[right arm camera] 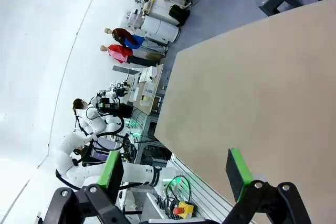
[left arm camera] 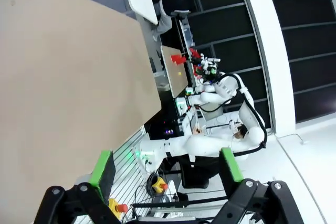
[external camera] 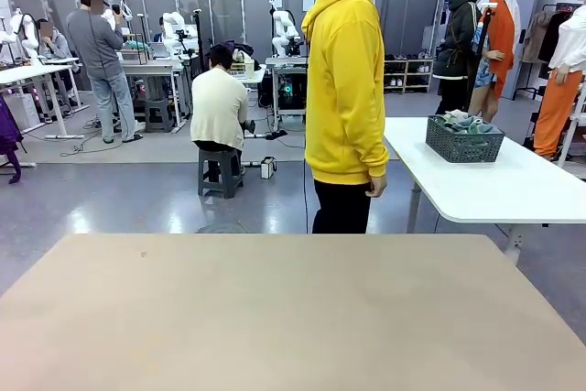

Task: Fold the towels and place them in the basket.
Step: When a person lays out a Towel with hook on the table, fold it in half twice.

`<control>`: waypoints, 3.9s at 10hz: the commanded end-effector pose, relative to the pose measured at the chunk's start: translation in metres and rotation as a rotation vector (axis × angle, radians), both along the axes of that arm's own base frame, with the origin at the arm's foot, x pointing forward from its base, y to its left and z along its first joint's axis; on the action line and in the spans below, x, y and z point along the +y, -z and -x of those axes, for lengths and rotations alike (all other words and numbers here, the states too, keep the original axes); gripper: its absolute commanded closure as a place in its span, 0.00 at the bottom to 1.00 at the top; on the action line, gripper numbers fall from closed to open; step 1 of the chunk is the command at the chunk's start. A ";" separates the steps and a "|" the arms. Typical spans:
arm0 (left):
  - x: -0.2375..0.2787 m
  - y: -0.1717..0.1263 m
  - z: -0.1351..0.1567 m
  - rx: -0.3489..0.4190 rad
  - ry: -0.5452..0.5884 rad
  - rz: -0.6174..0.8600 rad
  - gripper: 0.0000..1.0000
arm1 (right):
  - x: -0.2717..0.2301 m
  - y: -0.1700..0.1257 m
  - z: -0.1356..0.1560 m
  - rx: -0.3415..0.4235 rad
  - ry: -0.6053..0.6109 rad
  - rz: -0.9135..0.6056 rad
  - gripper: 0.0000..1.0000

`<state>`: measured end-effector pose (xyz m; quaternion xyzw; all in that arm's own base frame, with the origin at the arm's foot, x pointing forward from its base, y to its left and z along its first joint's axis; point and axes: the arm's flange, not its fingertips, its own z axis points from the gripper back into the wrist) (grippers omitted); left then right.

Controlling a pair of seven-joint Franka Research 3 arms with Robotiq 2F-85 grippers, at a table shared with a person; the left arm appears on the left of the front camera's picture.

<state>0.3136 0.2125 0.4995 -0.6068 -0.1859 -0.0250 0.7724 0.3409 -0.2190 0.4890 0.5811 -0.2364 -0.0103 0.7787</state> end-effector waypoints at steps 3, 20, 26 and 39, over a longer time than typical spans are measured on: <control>0.000 0.000 0.000 0.000 0.000 0.000 0.00 | 0.000 0.000 0.000 0.000 0.000 0.000 0.00; 0.000 0.000 0.000 0.000 0.000 0.000 0.00 | 0.000 0.000 0.000 0.000 0.000 0.000 0.00; 0.000 0.000 0.000 0.000 0.000 0.000 0.00 | 0.000 0.000 0.000 0.000 0.000 0.000 0.00; 0.000 0.000 0.000 0.000 0.000 0.000 0.00 | 0.000 0.000 0.000 0.000 0.000 0.000 0.00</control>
